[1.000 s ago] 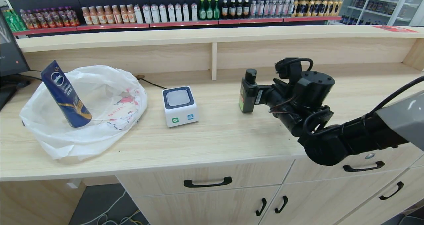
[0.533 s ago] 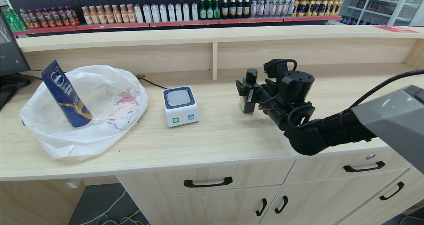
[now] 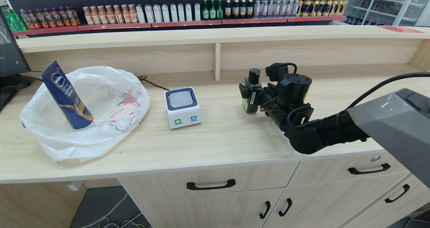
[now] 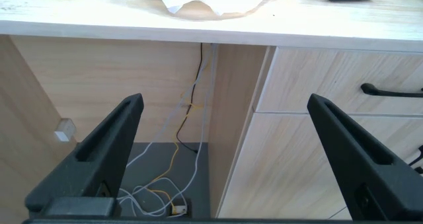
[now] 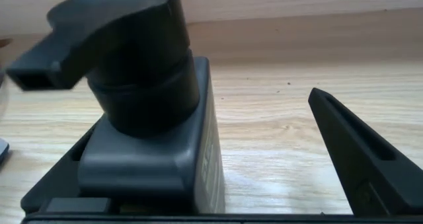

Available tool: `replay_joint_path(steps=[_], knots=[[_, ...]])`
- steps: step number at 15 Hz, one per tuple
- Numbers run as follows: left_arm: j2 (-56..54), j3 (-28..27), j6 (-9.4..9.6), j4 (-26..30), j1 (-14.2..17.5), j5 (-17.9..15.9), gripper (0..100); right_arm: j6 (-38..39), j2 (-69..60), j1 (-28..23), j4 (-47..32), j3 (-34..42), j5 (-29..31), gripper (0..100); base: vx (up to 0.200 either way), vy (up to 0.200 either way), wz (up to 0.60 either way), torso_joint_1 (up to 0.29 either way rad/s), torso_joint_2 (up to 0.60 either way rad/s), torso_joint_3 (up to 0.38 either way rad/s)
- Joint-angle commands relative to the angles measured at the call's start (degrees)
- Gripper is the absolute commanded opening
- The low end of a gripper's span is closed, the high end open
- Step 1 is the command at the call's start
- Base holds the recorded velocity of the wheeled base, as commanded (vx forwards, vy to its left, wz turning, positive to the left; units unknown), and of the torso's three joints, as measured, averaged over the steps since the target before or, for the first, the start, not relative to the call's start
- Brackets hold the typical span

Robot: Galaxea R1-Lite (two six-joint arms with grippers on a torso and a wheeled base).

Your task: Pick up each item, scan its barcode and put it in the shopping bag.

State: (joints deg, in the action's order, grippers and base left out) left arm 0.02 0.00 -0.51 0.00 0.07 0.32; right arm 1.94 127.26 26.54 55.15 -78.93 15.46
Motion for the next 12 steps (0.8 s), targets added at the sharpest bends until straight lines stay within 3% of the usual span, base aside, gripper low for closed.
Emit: replay_joint_path(steps=[1,12], knots=[[0.0,0.0,-0.02,0.0,0.0,0.0,100,0.0,0.4,0.0,0.0,0.0,0.1,100,0.000,0.000,0.00,0.000,0.00,0.000],[0.0,0.0,-0.10,0.0,0.0,0.0,100,0.8,1.5,0.2,0.2,0.4,0.5,100,0.000,0.000,0.00,0.000,0.00,0.000]])
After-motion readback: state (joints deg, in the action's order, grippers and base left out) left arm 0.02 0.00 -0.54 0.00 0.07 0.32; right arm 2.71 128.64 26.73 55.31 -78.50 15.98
